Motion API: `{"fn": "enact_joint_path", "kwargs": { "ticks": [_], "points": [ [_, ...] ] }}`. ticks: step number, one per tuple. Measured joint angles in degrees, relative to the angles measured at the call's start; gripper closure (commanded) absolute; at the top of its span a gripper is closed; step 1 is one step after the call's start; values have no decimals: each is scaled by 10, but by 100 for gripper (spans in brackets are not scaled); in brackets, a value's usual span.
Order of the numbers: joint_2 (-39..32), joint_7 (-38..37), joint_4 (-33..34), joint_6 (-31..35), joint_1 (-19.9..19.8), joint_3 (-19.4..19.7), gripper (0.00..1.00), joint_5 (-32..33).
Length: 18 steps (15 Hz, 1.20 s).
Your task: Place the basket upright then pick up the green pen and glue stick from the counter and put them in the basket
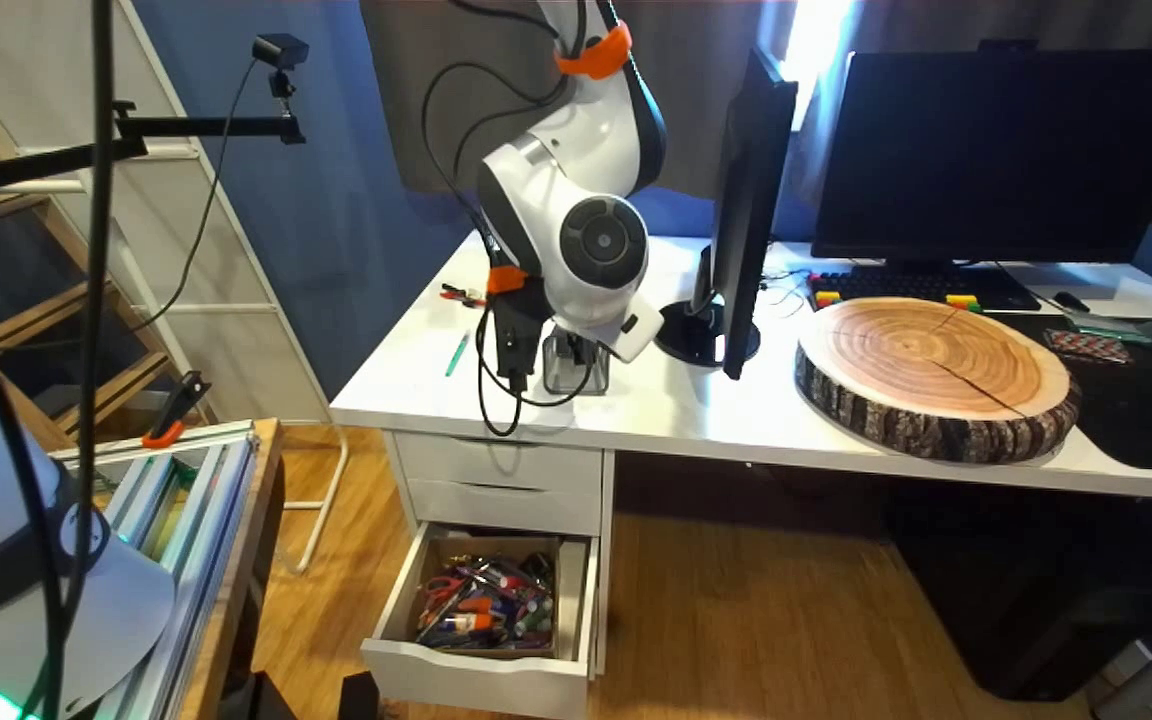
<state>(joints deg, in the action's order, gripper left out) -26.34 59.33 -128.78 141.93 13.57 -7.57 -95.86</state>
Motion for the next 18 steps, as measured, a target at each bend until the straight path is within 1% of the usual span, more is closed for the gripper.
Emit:
{"fn": "enact_joint_path", "kwargs": {
  "ticks": [1, 5, 7, 12, 14, 18],
  "points": [
    [-12, 0, 10, -7, -1, 1, 19, -8],
    [-55, -1, 40, -34, -5, 6, 50, -29],
    [-70, -1, 51, -44, -6, 9, 62, -33],
    [-78, -3, 63, -50, -6, 12, 98, -37],
    [-71, -3, 63, -51, -5, 11, 100, -37],
    [-41, -5, 59, -46, 5, 10, 98, -34]
  ]
}}
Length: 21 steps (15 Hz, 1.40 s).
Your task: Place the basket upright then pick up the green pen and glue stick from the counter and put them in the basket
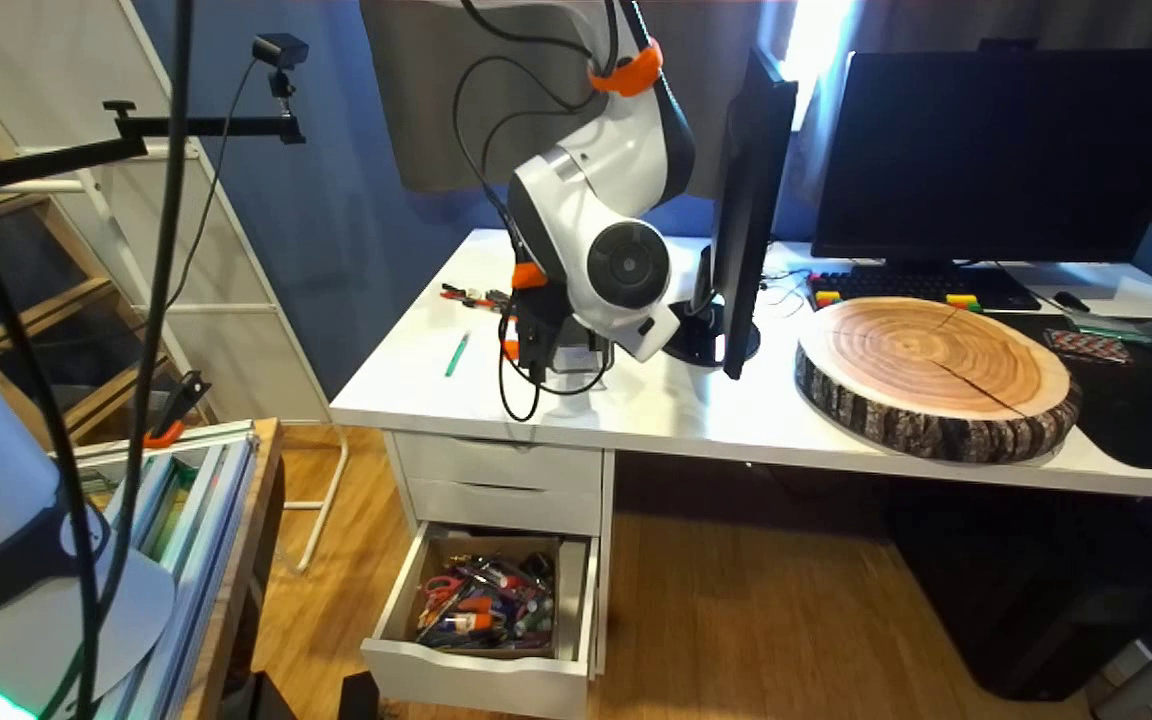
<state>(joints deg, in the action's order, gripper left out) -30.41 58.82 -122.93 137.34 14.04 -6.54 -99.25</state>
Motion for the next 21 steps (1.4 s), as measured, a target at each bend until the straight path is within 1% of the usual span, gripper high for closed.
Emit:
{"fn": "enact_joint_path", "kwargs": {
  "ticks": [2, 4, 6, 8, 10, 12, 15, 17, 18, 19, 21],
  "points": [
    [23, -8, -4, 11, 11, -2, 98, 11],
    [49, -37, -11, 34, 27, -6, 98, 43],
    [71, -96, -17, 79, 48, -11, 98, 109],
    [87, -172, -23, 127, 75, -16, 98, 194],
    [96, -251, -29, 162, 110, -8, 98, 289],
    [98, -320, -34, 177, 157, 21, 98, 383],
    [98, -409, -42, 177, 241, 99, 98, 525],
    [98, -457, -42, 176, 281, 143, 98, 616],
    [98, -477, -40, 174, 293, 157, 98, 652],
    [99, -499, -38, 174, 290, 157, 98, 694],
    [101, -552, -32, 174, 257, 128, 98, 783]
  ]
}}
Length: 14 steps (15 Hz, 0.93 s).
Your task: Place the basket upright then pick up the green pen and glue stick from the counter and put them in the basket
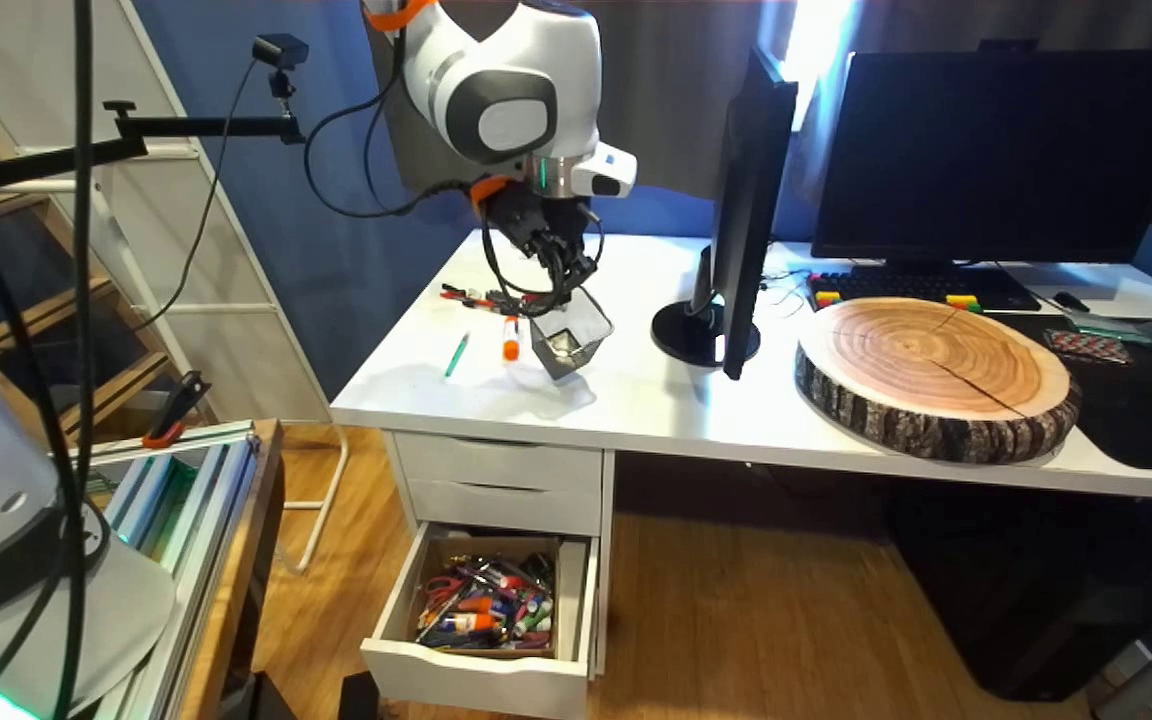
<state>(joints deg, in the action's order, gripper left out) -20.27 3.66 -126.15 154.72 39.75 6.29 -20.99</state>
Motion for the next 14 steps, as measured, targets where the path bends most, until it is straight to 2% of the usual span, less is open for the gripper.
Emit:
{"fn": "enact_joint_path", "kwargs": {
  "ticks": [3, 5, 10, 14],
  "points": [
    [0, -50, 8, -18, -52, -45, 98, 93],
    [-1, -65, 12, -30, -81, -73, 98, 128],
    [-16, -70, 23, -28, -130, -139, 98, 145],
    [-34, -82, 30, -9, -138, -151, 97, 163]
  ]
}}
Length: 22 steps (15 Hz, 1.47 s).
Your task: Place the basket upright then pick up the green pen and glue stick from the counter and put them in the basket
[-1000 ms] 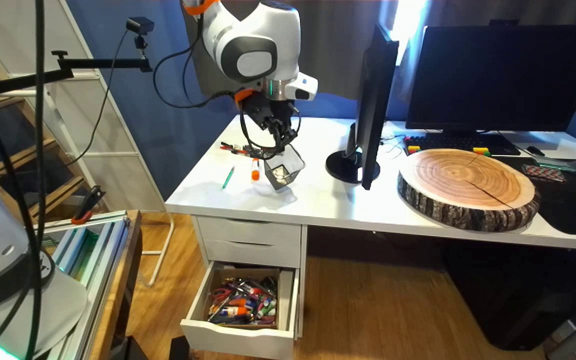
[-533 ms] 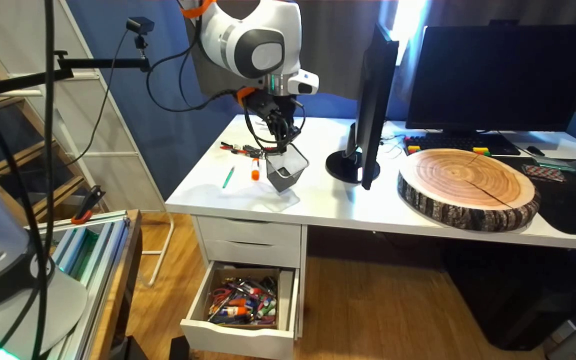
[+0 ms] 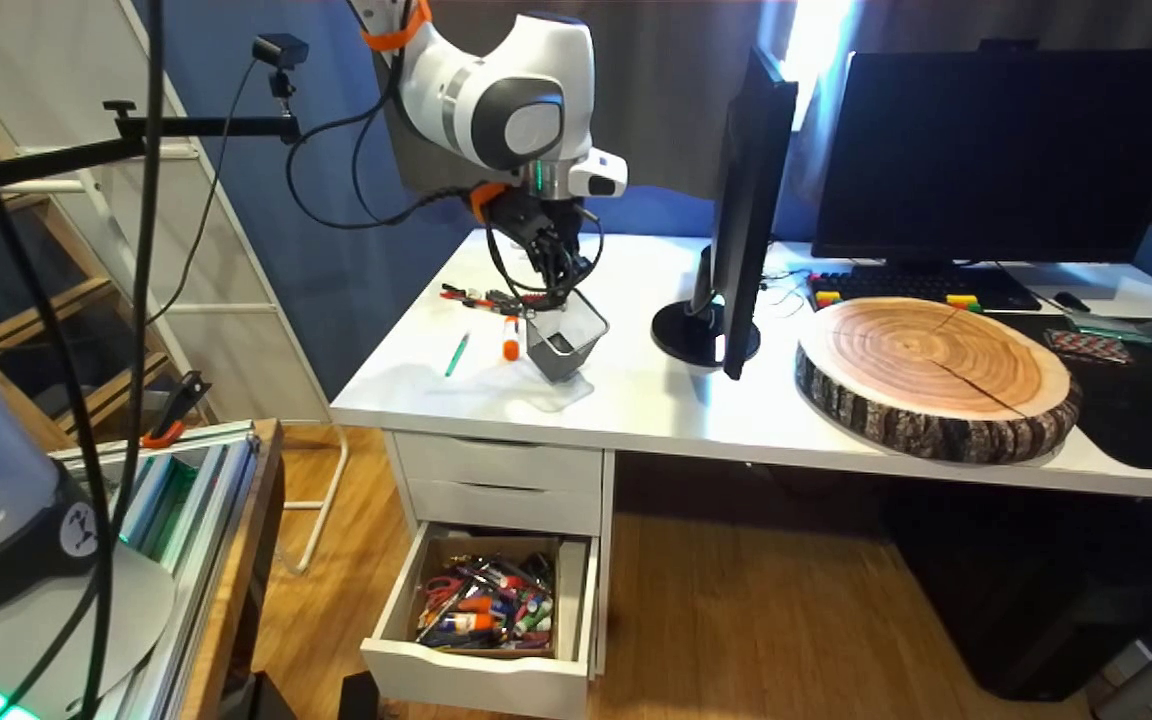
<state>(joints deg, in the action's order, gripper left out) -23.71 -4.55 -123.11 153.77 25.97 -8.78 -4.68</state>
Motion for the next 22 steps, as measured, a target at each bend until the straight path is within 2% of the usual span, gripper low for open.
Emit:
{"fn": "enact_joint_path", "kwargs": {
  "ticks": [1, 2, 10, 12, 17, 22],
  "points": [
    [-5, -8, 1, 7, 0, 1, 68, 12],
    [-9, -17, 3, 11, 0, 3, 68, 23],
    [-19, -33, 16, 21, 0, -6, 12, 38],
    [-10, -33, 18, 21, 0, -11, 1, 38],
    [26, -19, 19, 10, 0, -30, 0, 48],
    [35, 75, 26, -50, -3, -80, 0, 60]
  ]
}}
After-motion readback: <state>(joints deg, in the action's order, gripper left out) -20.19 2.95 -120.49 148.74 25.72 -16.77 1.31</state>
